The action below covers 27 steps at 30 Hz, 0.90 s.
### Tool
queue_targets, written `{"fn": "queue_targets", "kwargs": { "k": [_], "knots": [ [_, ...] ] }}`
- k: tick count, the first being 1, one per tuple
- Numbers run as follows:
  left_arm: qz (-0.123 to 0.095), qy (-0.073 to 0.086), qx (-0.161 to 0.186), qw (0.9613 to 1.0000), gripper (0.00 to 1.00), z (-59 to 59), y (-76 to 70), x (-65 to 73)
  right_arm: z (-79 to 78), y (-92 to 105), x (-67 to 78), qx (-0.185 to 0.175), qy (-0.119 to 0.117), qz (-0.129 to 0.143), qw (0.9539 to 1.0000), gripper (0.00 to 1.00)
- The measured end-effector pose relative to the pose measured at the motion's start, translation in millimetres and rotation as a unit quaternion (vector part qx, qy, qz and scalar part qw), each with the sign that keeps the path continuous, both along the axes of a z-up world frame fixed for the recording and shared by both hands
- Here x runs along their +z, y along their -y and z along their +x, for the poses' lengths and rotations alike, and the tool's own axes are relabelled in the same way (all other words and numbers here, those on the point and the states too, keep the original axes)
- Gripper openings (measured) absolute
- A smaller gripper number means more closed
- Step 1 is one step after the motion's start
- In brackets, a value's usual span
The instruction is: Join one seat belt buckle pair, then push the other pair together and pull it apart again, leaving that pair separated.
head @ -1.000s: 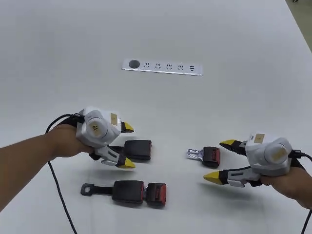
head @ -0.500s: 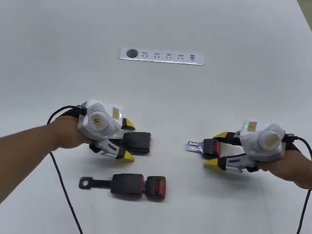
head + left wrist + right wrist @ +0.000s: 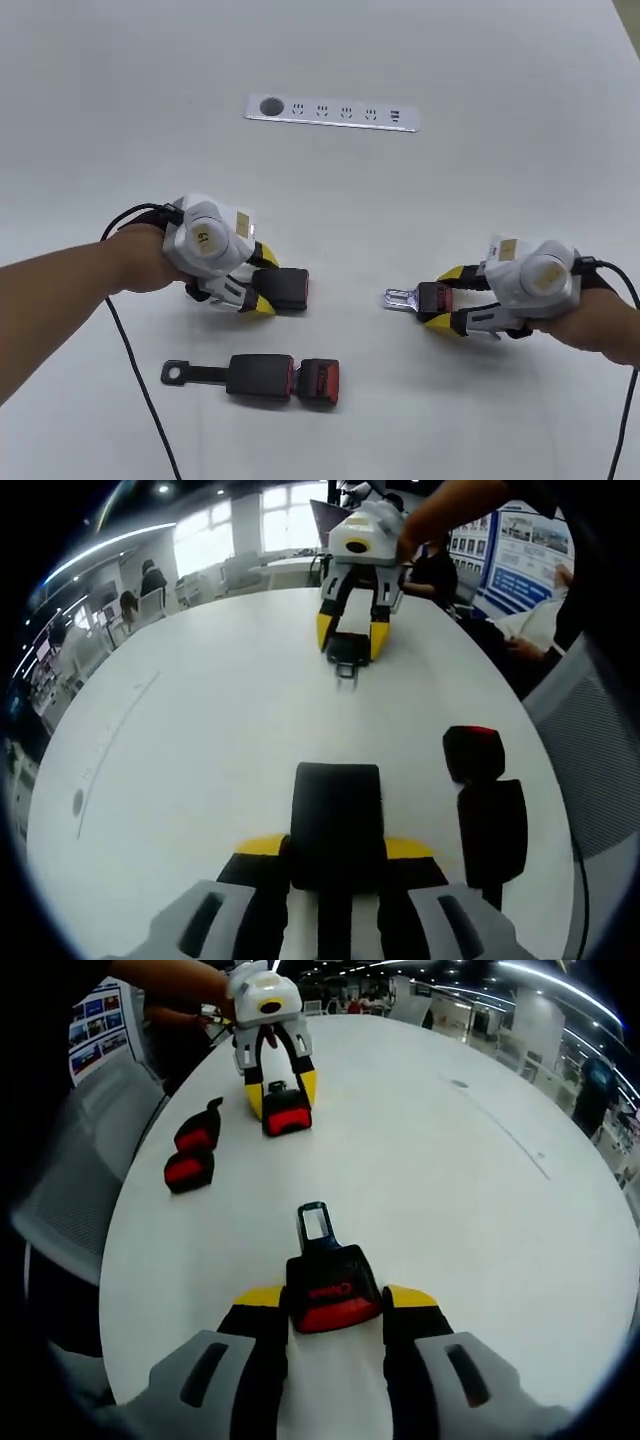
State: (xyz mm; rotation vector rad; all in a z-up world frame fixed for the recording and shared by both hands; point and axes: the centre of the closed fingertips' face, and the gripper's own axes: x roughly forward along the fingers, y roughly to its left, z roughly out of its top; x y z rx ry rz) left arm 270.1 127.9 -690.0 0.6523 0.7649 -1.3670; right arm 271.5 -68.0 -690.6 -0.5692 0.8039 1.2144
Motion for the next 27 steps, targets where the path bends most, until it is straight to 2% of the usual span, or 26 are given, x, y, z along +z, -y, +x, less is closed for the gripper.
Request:
{"fn": "queue_targets", "kwargs": {
  "k": [7, 19, 27],
  "knots": [
    [0.009, -0.002, -0.007, 0.9999, 0.34, 0.4, 0.6, 2.8, 0.3, 1.3, -0.9, 0.004, -0.014, -0.009, 0.9999, 0.34],
    [0.026, -0.009, -0.012, 0.9995, 0.34, -0.5, -1.2, 2.0, -1.4, 0.2, -3.2, 0.021, -0.013, -0.035, 0.9991, 0.34],
    [0.036, -0.012, -0.008, 0.9992, 0.34, 0.4, -3.0, -0.2, 0.1, -7.9, -2.3, 0.019, -0.013, -0.035, 0.9991, 0.34]
  ]
}}
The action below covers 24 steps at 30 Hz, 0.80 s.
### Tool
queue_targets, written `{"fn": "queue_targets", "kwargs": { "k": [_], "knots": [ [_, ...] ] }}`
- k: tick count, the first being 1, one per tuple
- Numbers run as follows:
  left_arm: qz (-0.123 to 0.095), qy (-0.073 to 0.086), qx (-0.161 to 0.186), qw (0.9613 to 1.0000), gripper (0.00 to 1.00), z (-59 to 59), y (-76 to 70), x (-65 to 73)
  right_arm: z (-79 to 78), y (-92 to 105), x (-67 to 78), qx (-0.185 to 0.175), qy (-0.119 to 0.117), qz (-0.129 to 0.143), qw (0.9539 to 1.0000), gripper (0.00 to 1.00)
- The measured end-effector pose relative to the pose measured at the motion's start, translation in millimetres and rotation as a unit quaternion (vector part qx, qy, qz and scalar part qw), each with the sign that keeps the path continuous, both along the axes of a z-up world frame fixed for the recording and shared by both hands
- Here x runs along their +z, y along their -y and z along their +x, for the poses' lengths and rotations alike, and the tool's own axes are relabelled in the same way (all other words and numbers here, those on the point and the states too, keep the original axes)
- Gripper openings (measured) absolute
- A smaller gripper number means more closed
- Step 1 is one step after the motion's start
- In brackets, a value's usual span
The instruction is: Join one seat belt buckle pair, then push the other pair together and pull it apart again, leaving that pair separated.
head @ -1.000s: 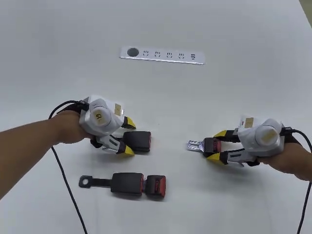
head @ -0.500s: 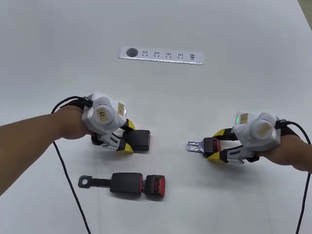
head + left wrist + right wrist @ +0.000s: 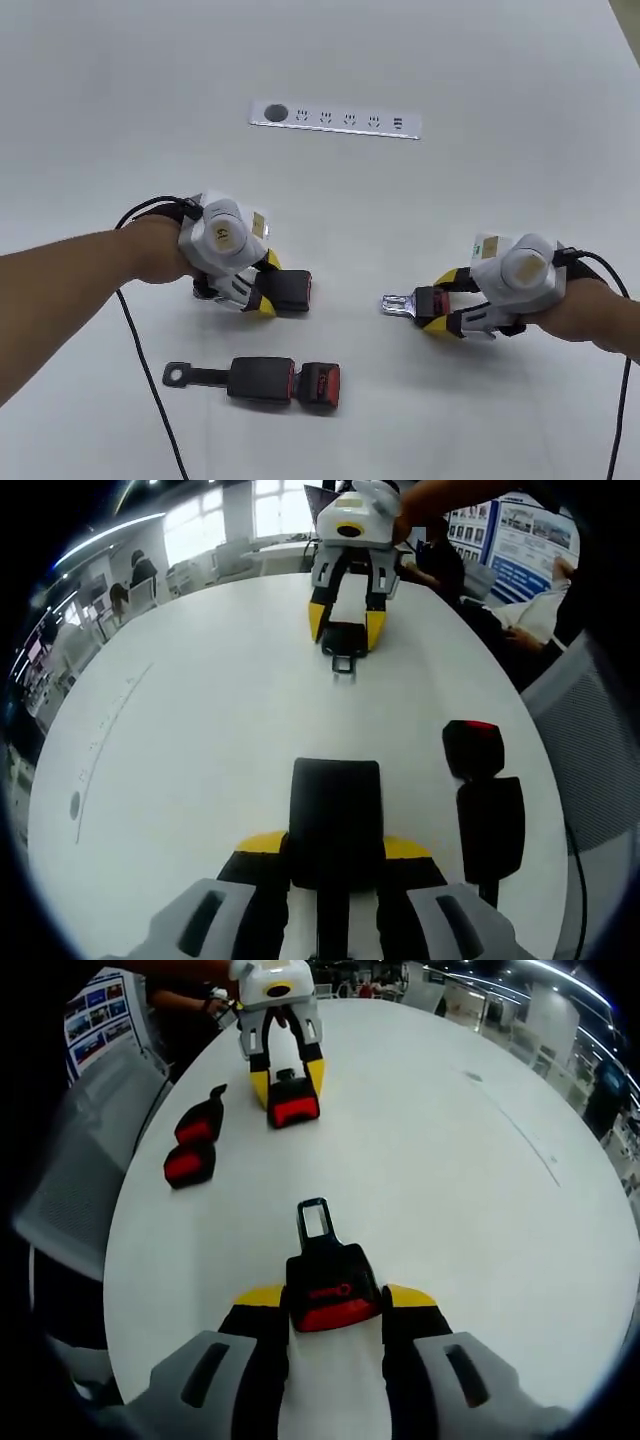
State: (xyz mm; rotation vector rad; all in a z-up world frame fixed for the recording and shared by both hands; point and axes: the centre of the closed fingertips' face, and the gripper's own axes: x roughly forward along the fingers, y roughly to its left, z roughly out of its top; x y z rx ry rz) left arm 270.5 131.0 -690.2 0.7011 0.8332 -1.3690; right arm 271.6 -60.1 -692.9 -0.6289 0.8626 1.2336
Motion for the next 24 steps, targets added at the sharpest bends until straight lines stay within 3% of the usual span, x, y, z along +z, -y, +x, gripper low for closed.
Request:
{"fn": "queue_targets", "kwargs": {
  "k": [15, 21, 24],
  "knots": [
    [0.012, -0.003, 0.001, 0.9999, 0.34, -3.8, 2.2, 4.4, -0.4, -29.6, 3.7, 0.001, 0.008, 0.013, 0.9999, 0.34],
    [0.012, -0.003, 0.005, 0.9999, 0.34, -3.8, 2.7, 5.8, -2.0, -55.1, 5.8, 0.008, 0.003, 0.038, 0.9992, 0.34],
    [0.013, -0.003, 0.005, 0.9999, 0.34, -1.4, 2.1, 3.9, 1.1, -65.1, 5.6, 0.013, 0.010, 0.037, 0.9992, 0.34]
  ]
}}
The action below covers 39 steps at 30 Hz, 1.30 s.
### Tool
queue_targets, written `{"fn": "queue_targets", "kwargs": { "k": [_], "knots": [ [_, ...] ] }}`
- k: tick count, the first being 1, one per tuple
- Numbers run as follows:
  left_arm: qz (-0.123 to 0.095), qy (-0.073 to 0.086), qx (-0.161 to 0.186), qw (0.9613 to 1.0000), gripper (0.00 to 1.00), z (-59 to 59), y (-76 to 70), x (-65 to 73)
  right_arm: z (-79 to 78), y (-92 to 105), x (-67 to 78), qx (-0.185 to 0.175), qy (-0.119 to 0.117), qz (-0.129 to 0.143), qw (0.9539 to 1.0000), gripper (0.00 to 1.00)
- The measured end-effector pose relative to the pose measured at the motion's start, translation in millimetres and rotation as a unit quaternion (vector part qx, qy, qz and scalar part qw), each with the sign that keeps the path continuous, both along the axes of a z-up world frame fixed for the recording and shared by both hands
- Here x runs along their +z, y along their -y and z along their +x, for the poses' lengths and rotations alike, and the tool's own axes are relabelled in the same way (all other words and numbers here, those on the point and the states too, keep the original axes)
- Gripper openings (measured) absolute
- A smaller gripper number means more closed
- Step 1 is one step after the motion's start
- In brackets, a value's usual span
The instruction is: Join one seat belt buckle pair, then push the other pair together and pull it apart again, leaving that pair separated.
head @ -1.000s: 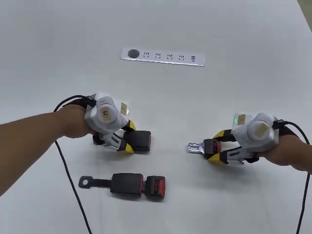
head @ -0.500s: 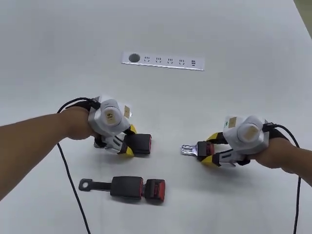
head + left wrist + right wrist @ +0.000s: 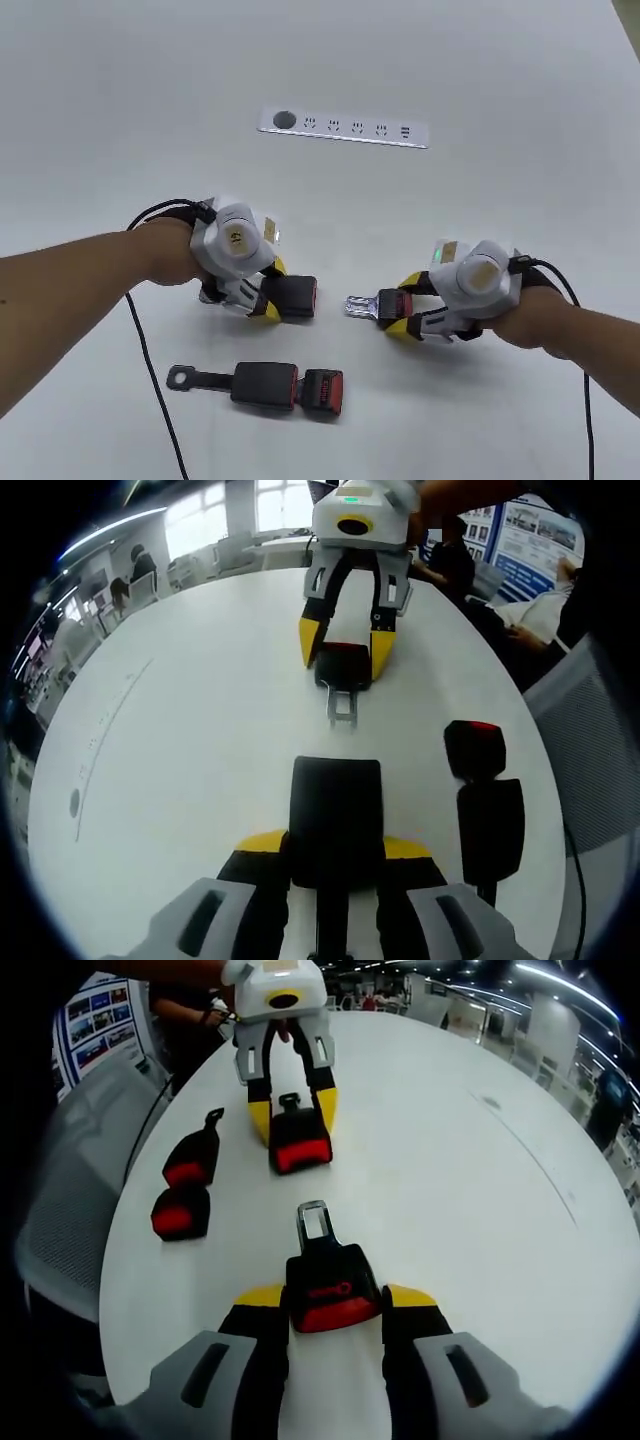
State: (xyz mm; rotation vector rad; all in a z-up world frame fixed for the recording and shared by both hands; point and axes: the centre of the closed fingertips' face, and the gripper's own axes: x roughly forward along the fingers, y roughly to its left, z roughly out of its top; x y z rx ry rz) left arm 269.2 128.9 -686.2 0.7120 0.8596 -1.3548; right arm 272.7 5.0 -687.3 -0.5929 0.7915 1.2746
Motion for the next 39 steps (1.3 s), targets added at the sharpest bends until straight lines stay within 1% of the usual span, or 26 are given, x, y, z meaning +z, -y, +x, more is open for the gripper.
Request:
{"fn": "queue_targets", "kwargs": {
  "k": [2, 3, 5, 9, 13, 15, 17, 19, 23, 24, 26, 28, 31, 36, 39],
  "knots": [
    [0.000, 0.000, 0.000, 1.0000, 0.34, 0.5, 0.2, -0.1, 0.4, -4.8, -0.3, 0.000, -0.001, 0.004, 1.0000, 0.34],
    [0.000, 0.000, 0.000, 1.0000, 0.34, 0.6, 0.3, -0.1, 1.4, -7.6, -2.6, 0.005, 0.000, 0.003, 1.0000, 0.34],
    [-0.001, 0.000, -0.001, 1.0000, 0.34, 1.4, 0.1, -0.8, -0.1, -10.7, -2.1, 0.004, 0.000, 0.004, 1.0000, 0.34],
    [-0.003, 0.001, -0.002, 1.0000, 0.34, 0.0, 1.4, 1.0, 4.5, -16.6, -3.6, 0.006, 0.000, 0.004, 1.0000, 0.34],
    [-0.005, 0.001, -0.002, 1.0000, 0.34, 0.1, 1.8, 1.2, 5.3, -22.4, -3.6, 0.009, 0.000, 0.008, 0.9999, 0.34],
    [-0.005, 0.001, -0.002, 1.0000, 0.34, 0.9, 1.3, 0.2, 6.8, -28.0, -5.3, 0.010, 0.001, 0.010, 0.9999, 0.34],
    [-0.007, 0.000, 0.001, 1.0000, 0.34, 0.4, 1.5, 1.0, 6.3, -33.1, -3.8, 0.009, 0.001, 0.012, 0.9999, 0.34],
    [-0.008, 0.000, 0.001, 1.0000, 0.34, 0.2, 1.7, 1.5, 6.6, -41.0, -4.0, -0.001, -0.006, 0.020, 0.9998, 0.34],
    [-0.005, 0.000, -0.003, 1.0000, 0.34, -0.2, 1.9, 2.0, 4.4, -54.0, -4.7, 0.003, -0.002, 0.023, 0.9997, 0.34],
    [-0.006, 0.000, -0.003, 1.0000, 0.34, -0.1, 2.2, 2.0, 4.4, -52.6, -5.1, 0.011, 0.003, 0.018, 0.9998, 0.34],
    [-0.009, 0.000, -0.004, 1.0000, 0.34, 0.8, 1.7, 1.1, 3.5, -50.6, -4.6, 0.006, -0.002, 0.023, 0.9997, 0.34],
    [-0.010, 0.000, -0.005, 0.9999, 0.34, 1.6, 1.1, 0.0, 2.0, -52.1, -4.1, 0.005, -0.001, 0.022, 0.9998, 0.34],
    [-0.006, 0.001, -0.008, 0.9999, 0.34, 1.5, 1.7, -0.1, 1.6, -52.9, -4.8, 0.003, 0.000, 0.018, 0.9998, 0.34],
    [-0.006, 0.002, -0.007, 1.0000, 0.33, 0.9, 2.2, 0.5, 2.1, -54.0, -5.6, -0.002, -0.001, 0.019, 0.9998, 0.34],
    [-0.001, 0.001, -0.010, 0.9999, 0.33, 0.9, 2.4, 0.2, 2.3, -55.3, -6.1, -0.003, -0.002, 0.020, 0.9998, 0.34]
  ]
}}
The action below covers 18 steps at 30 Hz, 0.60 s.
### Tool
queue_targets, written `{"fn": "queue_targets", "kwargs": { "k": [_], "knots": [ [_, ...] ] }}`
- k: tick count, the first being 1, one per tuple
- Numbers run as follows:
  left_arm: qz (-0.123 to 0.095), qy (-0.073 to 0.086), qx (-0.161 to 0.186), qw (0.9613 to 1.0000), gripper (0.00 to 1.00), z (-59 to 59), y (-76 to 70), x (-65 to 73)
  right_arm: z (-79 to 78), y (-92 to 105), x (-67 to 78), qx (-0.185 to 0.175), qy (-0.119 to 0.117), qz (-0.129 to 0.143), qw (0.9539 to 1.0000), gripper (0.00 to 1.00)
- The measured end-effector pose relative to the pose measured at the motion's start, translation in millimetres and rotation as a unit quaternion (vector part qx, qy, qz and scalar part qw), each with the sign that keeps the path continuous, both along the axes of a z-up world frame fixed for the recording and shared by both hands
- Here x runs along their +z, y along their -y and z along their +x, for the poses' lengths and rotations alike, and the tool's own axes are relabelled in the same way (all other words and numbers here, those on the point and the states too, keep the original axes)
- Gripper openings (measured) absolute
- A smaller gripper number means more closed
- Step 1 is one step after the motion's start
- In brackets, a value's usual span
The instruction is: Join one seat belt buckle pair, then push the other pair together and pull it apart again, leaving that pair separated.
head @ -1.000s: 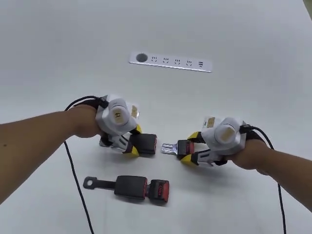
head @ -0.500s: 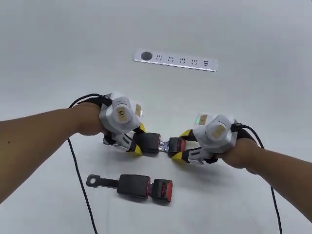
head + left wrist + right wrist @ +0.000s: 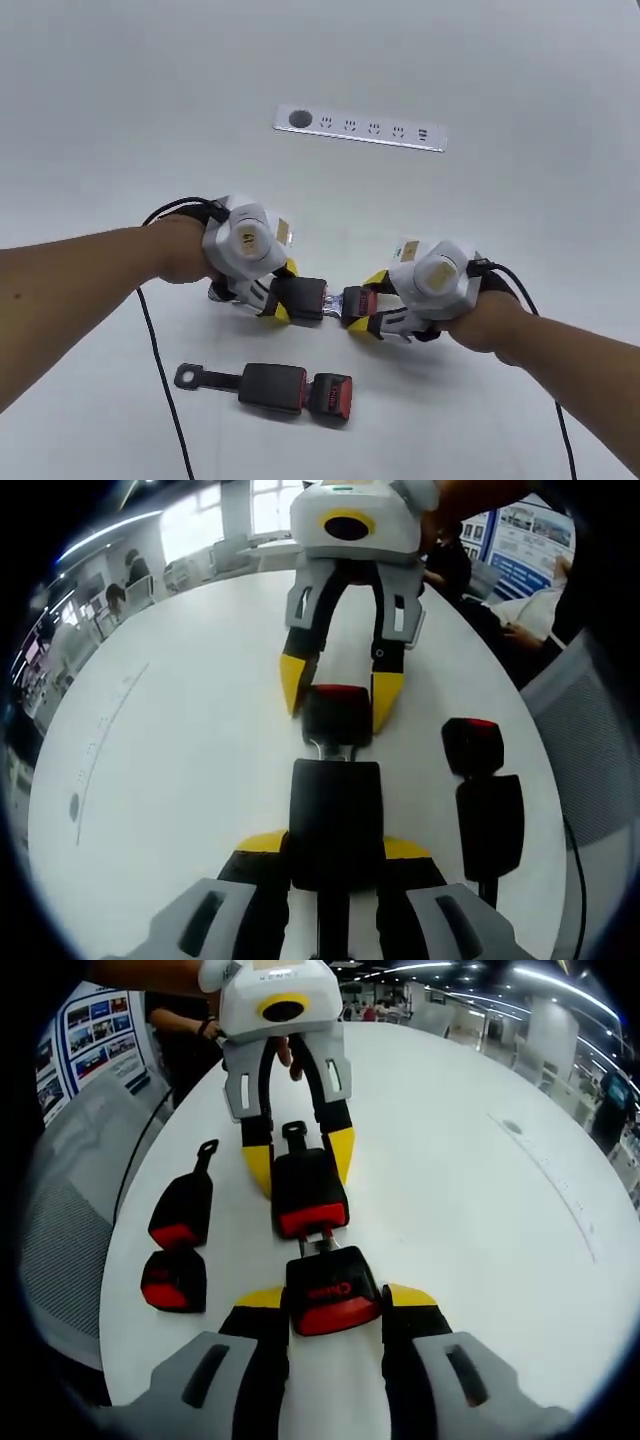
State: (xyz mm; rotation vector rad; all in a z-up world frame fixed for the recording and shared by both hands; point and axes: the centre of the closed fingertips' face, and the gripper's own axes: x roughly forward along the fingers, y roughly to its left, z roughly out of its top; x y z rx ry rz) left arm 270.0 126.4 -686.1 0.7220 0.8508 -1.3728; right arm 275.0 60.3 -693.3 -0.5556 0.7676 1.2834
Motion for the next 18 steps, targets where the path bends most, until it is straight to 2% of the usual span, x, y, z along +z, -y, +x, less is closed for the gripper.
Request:
{"fn": "queue_targets", "kwargs": {
  "k": [7, 9, 11, 18],
  "knots": [
    [0.000, 0.000, 0.001, 1.0000, 0.33, -2.4, 0.7, 2.0, -0.9, -3.0, -1.5, -0.009, -0.006, 0.003, 0.9999, 0.33],
    [0.002, 0.000, 0.001, 1.0000, 0.33, -3.5, 1.6, 3.2, -1.8, -10.1, -0.5, -0.019, -0.016, 0.015, 0.9996, 0.33],
    [0.004, -0.001, 0.001, 1.0000, 0.33, -2.6, 0.1, 1.8, -3.4, -13.3, -1.3, -0.016, -0.009, 0.013, 0.9997, 0.33],
    [0.006, 0.000, -0.002, 1.0000, 0.33, -0.4, -2.2, -1.9, -3.5, -15.3, 2.6, -0.035, -0.009, 0.009, 0.9993, 0.33]
  ]
}}
